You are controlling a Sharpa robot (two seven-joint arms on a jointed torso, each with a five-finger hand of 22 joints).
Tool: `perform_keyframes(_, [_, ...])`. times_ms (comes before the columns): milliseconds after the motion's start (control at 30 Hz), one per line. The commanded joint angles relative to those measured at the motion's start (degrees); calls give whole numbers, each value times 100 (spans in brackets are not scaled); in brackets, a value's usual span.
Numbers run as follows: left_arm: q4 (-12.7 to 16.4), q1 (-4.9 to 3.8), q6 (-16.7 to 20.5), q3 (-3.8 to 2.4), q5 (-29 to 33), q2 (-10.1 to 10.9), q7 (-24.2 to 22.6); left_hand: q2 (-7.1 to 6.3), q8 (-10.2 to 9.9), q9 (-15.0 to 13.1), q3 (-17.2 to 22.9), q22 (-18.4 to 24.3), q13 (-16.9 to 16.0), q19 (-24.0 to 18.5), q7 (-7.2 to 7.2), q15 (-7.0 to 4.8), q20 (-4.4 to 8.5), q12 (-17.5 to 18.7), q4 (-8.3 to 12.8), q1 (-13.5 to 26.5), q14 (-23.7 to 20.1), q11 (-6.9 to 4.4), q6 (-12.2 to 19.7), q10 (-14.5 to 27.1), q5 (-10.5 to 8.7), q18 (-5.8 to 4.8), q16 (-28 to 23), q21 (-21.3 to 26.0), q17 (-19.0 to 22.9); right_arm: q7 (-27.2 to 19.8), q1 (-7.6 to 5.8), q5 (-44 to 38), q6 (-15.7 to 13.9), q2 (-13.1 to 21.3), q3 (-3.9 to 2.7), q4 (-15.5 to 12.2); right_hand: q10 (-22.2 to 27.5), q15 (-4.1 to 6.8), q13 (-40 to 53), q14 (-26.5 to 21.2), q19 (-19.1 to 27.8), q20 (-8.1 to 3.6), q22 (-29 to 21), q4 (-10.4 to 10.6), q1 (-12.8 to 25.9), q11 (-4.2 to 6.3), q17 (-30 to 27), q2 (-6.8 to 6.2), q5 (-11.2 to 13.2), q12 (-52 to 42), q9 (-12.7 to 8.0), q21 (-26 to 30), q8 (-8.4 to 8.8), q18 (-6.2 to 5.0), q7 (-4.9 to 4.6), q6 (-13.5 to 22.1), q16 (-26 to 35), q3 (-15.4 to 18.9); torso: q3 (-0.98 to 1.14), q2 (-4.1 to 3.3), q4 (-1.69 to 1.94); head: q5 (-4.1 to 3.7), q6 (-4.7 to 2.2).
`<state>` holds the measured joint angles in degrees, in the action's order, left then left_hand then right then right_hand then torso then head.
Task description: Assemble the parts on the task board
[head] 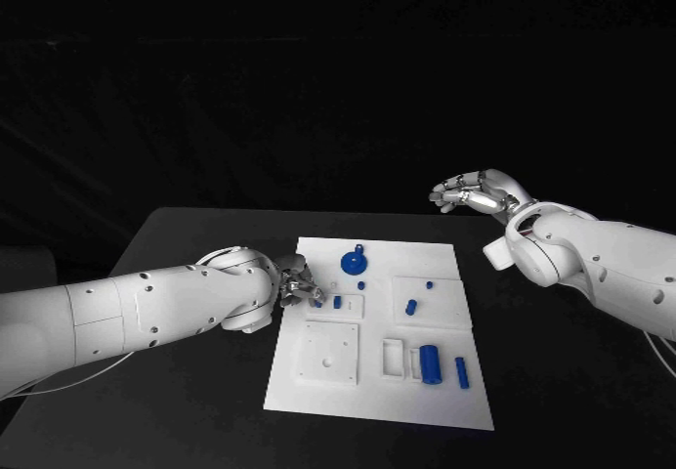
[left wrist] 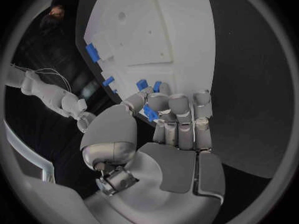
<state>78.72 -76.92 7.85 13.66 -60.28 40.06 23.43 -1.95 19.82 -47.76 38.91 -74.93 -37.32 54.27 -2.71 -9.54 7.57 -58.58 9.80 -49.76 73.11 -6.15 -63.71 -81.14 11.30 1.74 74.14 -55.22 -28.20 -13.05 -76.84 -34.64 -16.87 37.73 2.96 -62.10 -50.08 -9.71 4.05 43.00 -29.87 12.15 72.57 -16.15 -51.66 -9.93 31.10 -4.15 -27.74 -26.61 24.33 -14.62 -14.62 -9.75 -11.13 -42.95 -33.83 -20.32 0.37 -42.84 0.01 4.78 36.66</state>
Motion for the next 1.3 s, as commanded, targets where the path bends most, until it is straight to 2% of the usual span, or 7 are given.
perform_keyframes(33, [-9, 24, -316, 15, -7, -19, 46, 41, -13, -9, -4, -55, 5, 32, 378, -32, 723, -22, -29, 3, -3, -122, -747, 106, -18, -13, 21, 25, 9, 2, -4, 20, 7, 2, -6, 1, -15, -9, -9, -48, 5, 30, 10, 1, -13, -6, -6, 8, -32, 24, -9, 39, -22, -52, -177, -18, -33, -20, 1, 0, -1, -4, 2])
perform_keyframes(267, [-15, 24, -377, 15, -9, -15, 93, -1, -19, -14, 4, -65, 13, 22, 375, -33, 724, -25, -9, -12, -16, -116, -734, 114, -83, -13, 19, 30, 15, 3, -4, 20, 7, 5, -6, -3, -15, -9, -9, -49, 5, 31, 12, 2, -10, -6, -8, 7, -35, 25, -10, 41, -22, -52, -177, -18, -34, -19, 0, 1, 1, -10, 1])
perform_keyframes(333, [-15, 24, -363, 15, -9, -9, 92, -101, -20, -22, -9, -72, 21, 23, 373, -36, 727, -31, -20, -18, -21, -111, -732, 114, -382, -12, 24, 33, 21, 6, -4, 20, 12, 4, -6, -1, -15, -9, -9, -49, 5, 31, 13, 2, -10, -6, -8, 7, -35, 25, -11, 42, -22, -52, -177, -17, -34, -19, -1, 0, 2, -14, 8])
perform_keyframes(567, [-41, 24, -206, 15, -21, 9, 155, -490, -43, -30, -89, -69, 47, 37, 363, -57, 734, -36, -314, 165, -31, -104, -694, 117, -731, -12, 21, 59, 42, 7, -4, 20, 5, 7, -6, 3, -14, -9, -9, -50, 5, 31, 14, 2, -10, -7, -9, 8, -36, 25, -12, 43, -22, -53, -177, -16, -35, -20, -2, 2, 1, -26, -1])
perform_keyframes(833, [-74, 24, -28, 13, -44, 29, 197, -1400, -121, -37, 39, -54, 51, 14, 305, -106, 743, -55, -1263, 619, -81, -53, -507, 115, -849, -9, 42, 116, 44, 8, -3, 20, 5, 13, -6, 6, -14, -10, -10, -50, 4, 32, 16, 3, -7, -7, -11, 8, -36, 25, -13, 45, -22, -53, -178, -15, -36, -19, -4, 1, 3, -35, -26])
perform_keyframes(1100, [-22, 15, 219, -16, 189, 118, 103, -1491, -469, 42, -611, -43, 171, -312, 31, -19, 701, 215, -1396, 770, -450, 213, 348, 429, -846, -34, -228, 290, 172, 6, -3, 20, 6, 22, -6, 10, -13, -10, -10, -51, 4, 33, 18, 5, -3, -8, -13, 8, -37, 26, -14, 47, -21, -53, -179, -13, -37, -18, -2, 1, 3, -47, -32])
perform_keyframes(1300, [68, -42, 446, -64, 536, 223, -159, -1500, -446, 53, -749, 7, 281, -494, -45, 82, 630, 445, -1459, 646, -616, 294, 596, 613, -848, -92, -455, 458, 285, 0, -2, 20, 14, 11, -6, 19, -13, -10, -10, -52, 4, 33, 19, 6, -1, -8, -14, 9, -38, 26, -15, 48, -21, -53, -180, -12, -37, -18, -2, 0, 2, -49, -57])
